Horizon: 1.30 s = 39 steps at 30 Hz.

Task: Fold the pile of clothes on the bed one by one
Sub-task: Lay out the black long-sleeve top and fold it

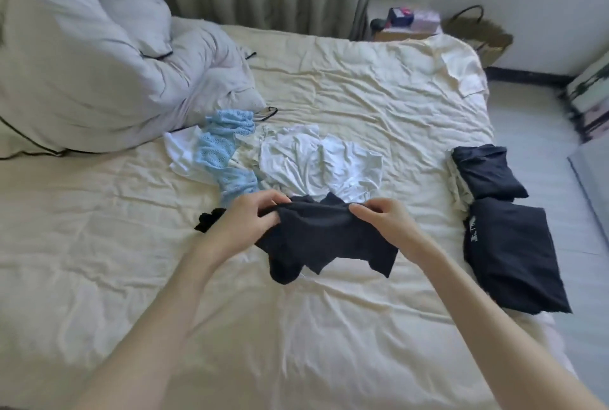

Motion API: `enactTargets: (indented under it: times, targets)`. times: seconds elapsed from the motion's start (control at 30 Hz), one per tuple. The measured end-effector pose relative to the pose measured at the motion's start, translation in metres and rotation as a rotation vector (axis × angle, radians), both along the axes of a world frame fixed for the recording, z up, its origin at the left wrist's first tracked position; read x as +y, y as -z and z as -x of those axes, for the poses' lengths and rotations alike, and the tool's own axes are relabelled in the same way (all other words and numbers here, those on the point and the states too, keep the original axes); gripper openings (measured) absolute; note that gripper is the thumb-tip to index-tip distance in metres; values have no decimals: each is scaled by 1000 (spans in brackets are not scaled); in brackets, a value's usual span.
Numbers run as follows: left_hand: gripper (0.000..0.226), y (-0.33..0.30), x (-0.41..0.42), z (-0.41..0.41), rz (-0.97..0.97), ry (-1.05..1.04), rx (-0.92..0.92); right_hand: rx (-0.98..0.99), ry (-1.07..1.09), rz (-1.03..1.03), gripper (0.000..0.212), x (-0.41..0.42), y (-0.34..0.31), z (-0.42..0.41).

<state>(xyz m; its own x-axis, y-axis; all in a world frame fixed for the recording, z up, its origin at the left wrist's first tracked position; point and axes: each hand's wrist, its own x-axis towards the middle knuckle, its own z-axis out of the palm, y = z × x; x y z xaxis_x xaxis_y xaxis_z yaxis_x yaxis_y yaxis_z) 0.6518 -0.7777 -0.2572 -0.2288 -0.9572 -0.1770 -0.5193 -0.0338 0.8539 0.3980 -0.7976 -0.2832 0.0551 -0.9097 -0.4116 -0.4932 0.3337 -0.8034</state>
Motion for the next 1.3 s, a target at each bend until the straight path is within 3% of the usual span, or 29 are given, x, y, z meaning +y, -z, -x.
enactTargets:
  times: [0.1, 0.23, 0.33, 0.43, 0.57, 0.67, 0.7, 0.83, 1.0, 1.17, 1.3]
  targets:
    - [31, -50, -10, -4, 46, 55, -5, 39, -47, 92, 26, 0, -38, 8]
    - [12, -113, -10, 2, 46, 169, -46, 72, -42, 195, 7, 3, -78, 17]
    - [14, -153, -10, 15, 86, 176, -98, 137, 9, 307, 10, 8, -101, 14]
    - [15, -183, -11, 29, 86, 134, -85, 24, 22, 465, 6, 32, -124, -5]
    - [10, -199, -7, 53, 130, 93, -141, -85, -25, 516, 27, 62, -141, -37]
    - [11, -202, -1, 63, 197, 106, -169, -150, 31, 584, 10, 60, -147, -43]
    - [11, -203, -1, 62, 204, 118, -173, -206, 30, 574, 2, 58, -150, -42]
    - [25, -198, 6, 39, 35, 231, -144, -608, 56, 353, 18, 51, -162, -16]
    - [16, -171, 19, 13, -63, 254, -120, -894, 95, 158, 24, 31, -171, 16]
    - [14, -176, 16, 14, 47, 43, -25, -683, 46, 99, 13, 21, -160, 24]
    - [10, -200, 9, 41, 163, 10, -42, -274, -279, 237, 38, 28, -155, 8]
